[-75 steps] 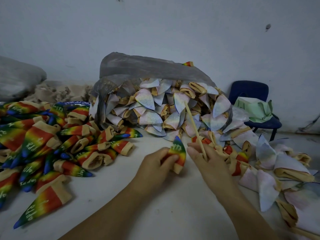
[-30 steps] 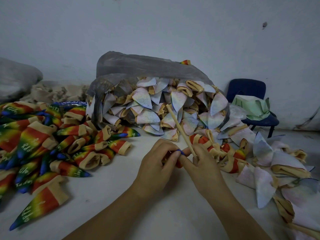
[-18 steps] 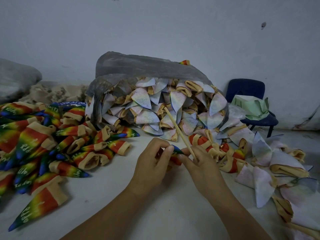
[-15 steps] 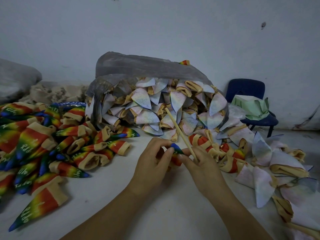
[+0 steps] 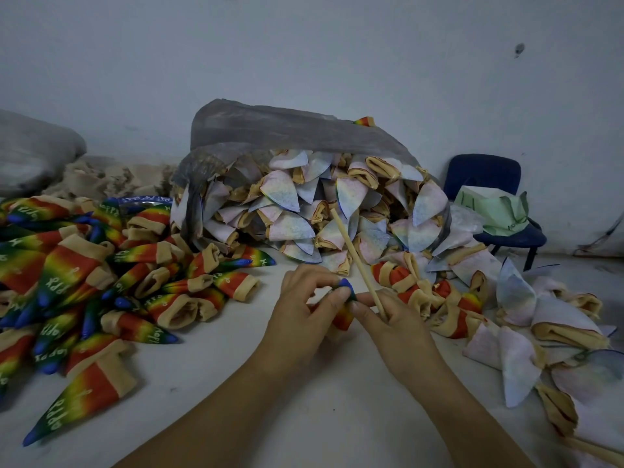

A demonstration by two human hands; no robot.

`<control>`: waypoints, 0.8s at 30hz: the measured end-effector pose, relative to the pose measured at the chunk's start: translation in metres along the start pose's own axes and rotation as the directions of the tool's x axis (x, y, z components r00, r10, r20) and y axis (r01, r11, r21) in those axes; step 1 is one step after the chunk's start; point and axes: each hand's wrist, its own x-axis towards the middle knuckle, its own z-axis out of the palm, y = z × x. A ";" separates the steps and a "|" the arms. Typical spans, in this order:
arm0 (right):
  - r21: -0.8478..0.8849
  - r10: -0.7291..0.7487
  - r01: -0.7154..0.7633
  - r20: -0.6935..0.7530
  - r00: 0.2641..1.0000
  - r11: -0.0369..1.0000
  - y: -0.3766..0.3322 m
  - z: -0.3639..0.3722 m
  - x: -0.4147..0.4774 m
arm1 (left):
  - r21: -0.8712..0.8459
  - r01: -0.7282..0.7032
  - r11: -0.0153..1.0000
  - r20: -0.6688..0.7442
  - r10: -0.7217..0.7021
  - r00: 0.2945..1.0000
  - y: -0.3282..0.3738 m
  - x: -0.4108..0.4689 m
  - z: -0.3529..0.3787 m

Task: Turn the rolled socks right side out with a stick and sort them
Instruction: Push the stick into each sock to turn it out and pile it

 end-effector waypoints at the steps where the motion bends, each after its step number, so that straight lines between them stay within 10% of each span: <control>1: 0.013 -0.009 0.009 0.010 1.000 1.000 -0.001 0.000 -0.001 | -0.025 0.022 0.999 0.049 -0.021 0.999 -0.001 0.000 -0.001; 7: -0.052 -0.042 0.044 0.035 0.999 0.998 0.001 0.001 -0.002 | -0.305 0.421 0.854 0.050 -0.427 0.903 0.001 0.003 -0.010; 10: -0.150 0.021 -0.003 0.116 0.993 0.989 0.004 -0.007 -0.005 | -0.847 0.406 0.343 0.101 -0.647 0.756 -0.011 0.016 -0.021; 13: -0.348 0.004 0.071 0.212 0.977 0.935 0.005 -0.012 -0.007 | -0.973 0.227 -0.045 0.196 -0.680 0.707 -0.022 0.023 -0.036; 24: -0.622 0.007 0.123 0.203 0.979 0.773 0.010 -0.028 -0.003 | -0.971 0.184 -0.151 0.237 -0.665 0.708 -0.033 0.026 -0.034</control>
